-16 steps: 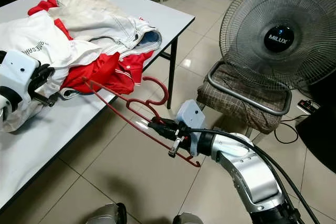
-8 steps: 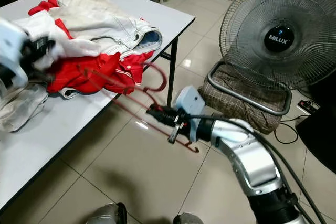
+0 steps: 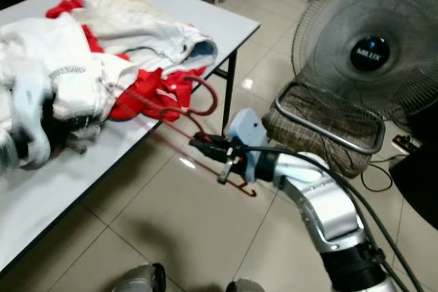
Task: Hang hanger
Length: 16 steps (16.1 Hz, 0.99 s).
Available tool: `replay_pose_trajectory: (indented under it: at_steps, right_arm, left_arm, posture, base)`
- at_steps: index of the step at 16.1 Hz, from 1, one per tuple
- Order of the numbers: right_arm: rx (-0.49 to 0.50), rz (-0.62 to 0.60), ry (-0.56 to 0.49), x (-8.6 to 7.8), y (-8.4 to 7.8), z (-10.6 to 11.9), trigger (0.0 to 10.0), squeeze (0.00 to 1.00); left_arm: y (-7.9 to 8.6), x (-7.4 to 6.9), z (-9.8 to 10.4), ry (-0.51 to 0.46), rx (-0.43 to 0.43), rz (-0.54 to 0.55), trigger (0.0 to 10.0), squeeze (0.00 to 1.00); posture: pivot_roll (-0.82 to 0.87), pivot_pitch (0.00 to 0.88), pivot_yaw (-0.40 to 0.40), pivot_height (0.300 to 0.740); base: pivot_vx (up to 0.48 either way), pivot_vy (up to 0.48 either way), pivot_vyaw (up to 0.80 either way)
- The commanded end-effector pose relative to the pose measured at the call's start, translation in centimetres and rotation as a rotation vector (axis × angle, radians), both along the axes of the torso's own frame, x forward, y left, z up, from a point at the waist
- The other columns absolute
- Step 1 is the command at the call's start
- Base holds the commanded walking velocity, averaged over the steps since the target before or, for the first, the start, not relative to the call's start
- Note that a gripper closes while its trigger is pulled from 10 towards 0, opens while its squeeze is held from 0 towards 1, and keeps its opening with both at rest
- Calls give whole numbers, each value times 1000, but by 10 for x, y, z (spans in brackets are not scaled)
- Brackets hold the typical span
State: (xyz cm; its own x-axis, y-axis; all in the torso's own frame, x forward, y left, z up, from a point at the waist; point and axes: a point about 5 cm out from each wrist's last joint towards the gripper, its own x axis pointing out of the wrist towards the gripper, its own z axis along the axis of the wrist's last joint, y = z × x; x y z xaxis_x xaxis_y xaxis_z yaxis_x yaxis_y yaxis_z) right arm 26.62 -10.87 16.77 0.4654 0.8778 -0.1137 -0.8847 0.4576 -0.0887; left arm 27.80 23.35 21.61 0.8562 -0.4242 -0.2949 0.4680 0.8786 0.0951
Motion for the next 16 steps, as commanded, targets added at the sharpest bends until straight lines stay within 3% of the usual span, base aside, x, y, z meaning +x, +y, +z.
replay_pose_trajectory:
  at_steps: [1,2,3,4,5,9,10,11,12,13,14,16]
  right_arm:
    - [-10,-4,3,-1,-3,-2,10000,0]
    - [-12,-4,3,0,-3,-2,10000,0]
    - [-14,-4,3,0,-3,-3,10000,0]
    - [-14,-4,3,0,-2,-3,10000,0]
    - [-29,-5,4,-1,-4,-5,10000,0]
    - [-40,-32,21,-6,-4,-14,10000,0]
    - [-47,-50,22,-7,-5,-15,10000,0]
    - [-48,-64,22,-7,-6,-17,10000,0]
    - [-42,-92,29,-8,-7,-19,10000,0]
    - [-38,-102,33,-9,-8,-20,10000,0]
    - [-23,-124,49,-14,-8,-24,10000,0]
    - [-8,-147,77,-24,-9,-29,10000,0]
  left_arm:
    - [-7,6,17,-91,-289,20,0,0]
    - [-4,8,17,-69,-323,75,0,0]
    - [10,8,-2,-17,-66,126,0,0]
    - [12,12,1,-44,-268,182,0,0]
    - [18,11,-4,-41,-16,220,0,0]
    - [19,11,-8,-36,-154,259,0,0]
    - [19,11,-8,-54,-116,257,5843,0]
    - [21,12,-8,-78,-70,282,10000,0]
    - [25,14,-6,-135,15,309,10000,0]
    - [25,14,-4,-154,24,311,10000,0]
    - [25,14,4,-213,-51,316,10000,1000]
    - [21,10,10,-241,-150,286,10000,1000]
  posture:
    - [-36,116,-24,740]
    - [-31,115,-28,740]
    - [-31,116,-24,740]
    - [-37,117,-22,740]
    - [-30,118,-24,740]
    - [-33,122,-22,740]
    - [-33,123,-23,740]
    - [-31,124,-26,740]
    - [-32,125,-26,740]
    - [-32,125,-26,740]
    - [-32,127,-27,740]
    - [-32,129,-28,740]
  base:
    - [0,0,0]
    - [0,0,0]
    - [0,0,0]
    - [0,0,0]
    - [0,0,0]
    - [0,0,0]
    - [0,0,0]
    - [0,0,0]
    - [0,0,0]
    - [0,0,0]
    - [0,0,0]
    - [0,0,0]
